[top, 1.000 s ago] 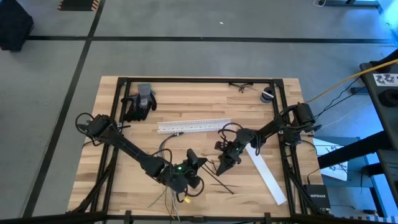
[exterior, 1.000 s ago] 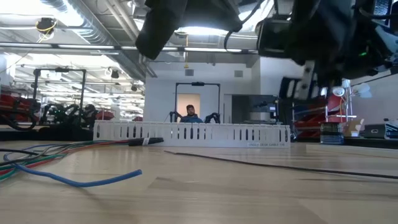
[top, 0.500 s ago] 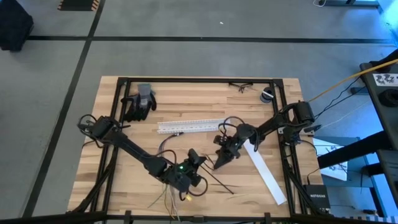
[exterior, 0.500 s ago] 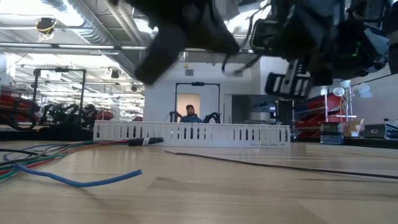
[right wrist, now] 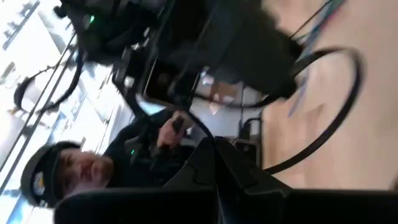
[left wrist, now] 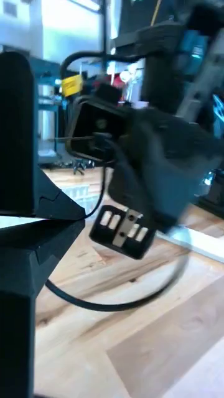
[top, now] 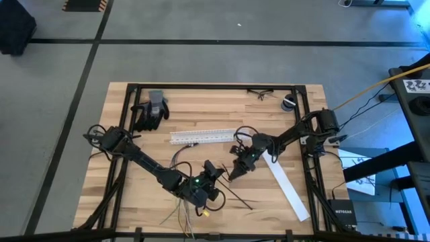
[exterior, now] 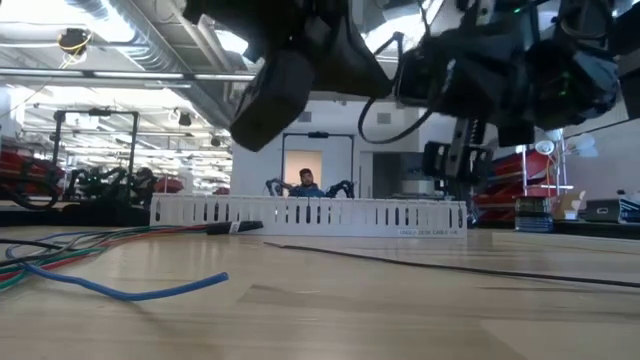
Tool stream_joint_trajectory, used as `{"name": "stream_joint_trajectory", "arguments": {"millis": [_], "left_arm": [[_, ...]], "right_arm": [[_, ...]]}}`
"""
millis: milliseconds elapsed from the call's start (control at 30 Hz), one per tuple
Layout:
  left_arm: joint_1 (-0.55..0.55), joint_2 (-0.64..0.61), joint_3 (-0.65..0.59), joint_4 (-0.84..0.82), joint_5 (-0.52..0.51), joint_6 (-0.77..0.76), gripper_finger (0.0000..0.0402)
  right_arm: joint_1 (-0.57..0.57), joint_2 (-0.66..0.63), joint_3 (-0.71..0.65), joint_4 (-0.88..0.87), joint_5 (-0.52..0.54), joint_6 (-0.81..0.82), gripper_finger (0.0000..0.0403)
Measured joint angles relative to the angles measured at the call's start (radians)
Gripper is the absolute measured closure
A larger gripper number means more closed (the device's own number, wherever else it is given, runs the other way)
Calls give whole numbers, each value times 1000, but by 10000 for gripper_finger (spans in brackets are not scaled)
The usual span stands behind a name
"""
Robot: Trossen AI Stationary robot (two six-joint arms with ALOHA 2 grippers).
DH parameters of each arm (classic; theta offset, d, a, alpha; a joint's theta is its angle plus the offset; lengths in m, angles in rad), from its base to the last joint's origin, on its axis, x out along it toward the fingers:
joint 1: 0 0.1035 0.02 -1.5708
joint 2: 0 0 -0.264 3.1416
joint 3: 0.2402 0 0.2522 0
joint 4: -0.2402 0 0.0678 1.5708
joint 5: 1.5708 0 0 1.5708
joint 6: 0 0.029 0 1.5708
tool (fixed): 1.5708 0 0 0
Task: Ziptie cables
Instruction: Prepare the black ziptie
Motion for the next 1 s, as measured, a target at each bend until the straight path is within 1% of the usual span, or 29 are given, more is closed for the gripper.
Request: {"name": "stream_joint_trajectory", "arguments": {"millis": [133,267,367,500,600,733,900,1000], "left_arm": [[-1,0,0,-14,2,-145,401],[7,0,1,-34,3,-320,401],[14,0,1,-76,6,-453,401],[19,0,1,-109,5,-587,401],[22,0,0,-118,4,-634,401],[30,0,0,-118,2,-671,401],[45,0,0,-115,-1,-686,401],[51,0,0,-115,-1,-686,401]], "right_arm": [[35,-2,0,13,-6,-62,402],[73,-2,0,-78,4,-161,391],[80,-2,0,-172,21,-255,362],[62,-2,0,-296,44,-414,313],[30,-2,0,-372,40,-524,283],[-21,-2,0,-385,-14,-626,266],[-78,-4,9,-366,-116,-664,263],[-81,-4,16,-350,-124,-654,263]]}}
